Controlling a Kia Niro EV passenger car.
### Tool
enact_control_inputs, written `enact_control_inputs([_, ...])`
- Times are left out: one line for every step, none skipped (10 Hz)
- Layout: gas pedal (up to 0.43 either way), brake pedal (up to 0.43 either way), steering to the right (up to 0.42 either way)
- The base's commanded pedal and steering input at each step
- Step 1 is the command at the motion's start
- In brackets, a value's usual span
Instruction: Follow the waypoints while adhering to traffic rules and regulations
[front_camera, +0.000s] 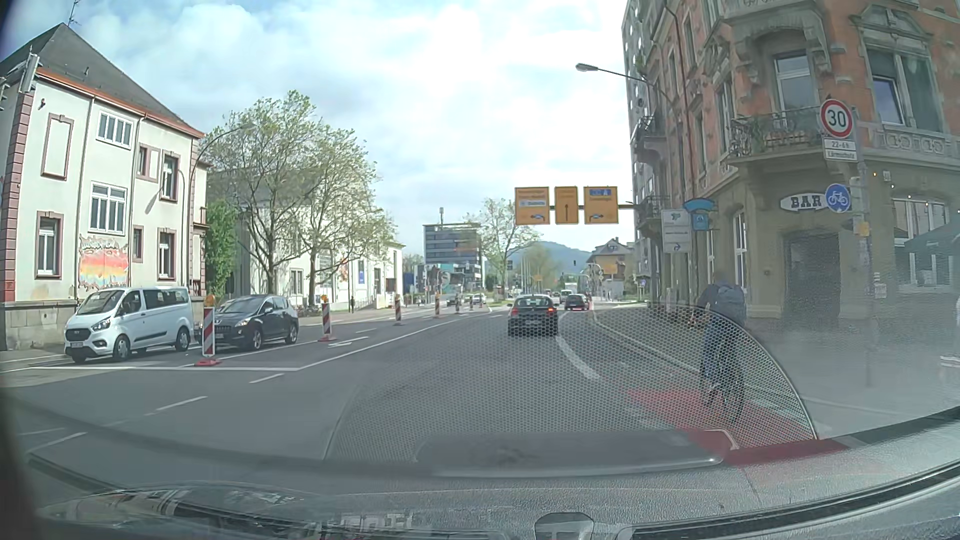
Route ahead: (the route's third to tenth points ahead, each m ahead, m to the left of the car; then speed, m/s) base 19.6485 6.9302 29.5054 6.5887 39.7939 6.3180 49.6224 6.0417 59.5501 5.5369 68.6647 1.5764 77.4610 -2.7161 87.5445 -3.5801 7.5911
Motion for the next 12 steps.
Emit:
enact_control_inputs([0.13,0.0,-0.008])
enact_control_inputs([0.13,0.0,-0.008])
enact_control_inputs([0.13,0.0,-0.007])
enact_control_inputs([0.13,0.0,-0.005])
enact_control_inputs([0.13,0.0,-0.004])
enact_control_inputs([0.13,0.0,-0.004])
enact_control_inputs([0.13,0.0,-0.002])
enact_control_inputs([0.15,0.0,0.0])
enact_control_inputs([0.15,0.0,0.0])
enact_control_inputs([0.15,0.0,0.001])
enact_control_inputs([0.15,0.0,0.001])
enact_control_inputs([0.157,0.0,0.003])
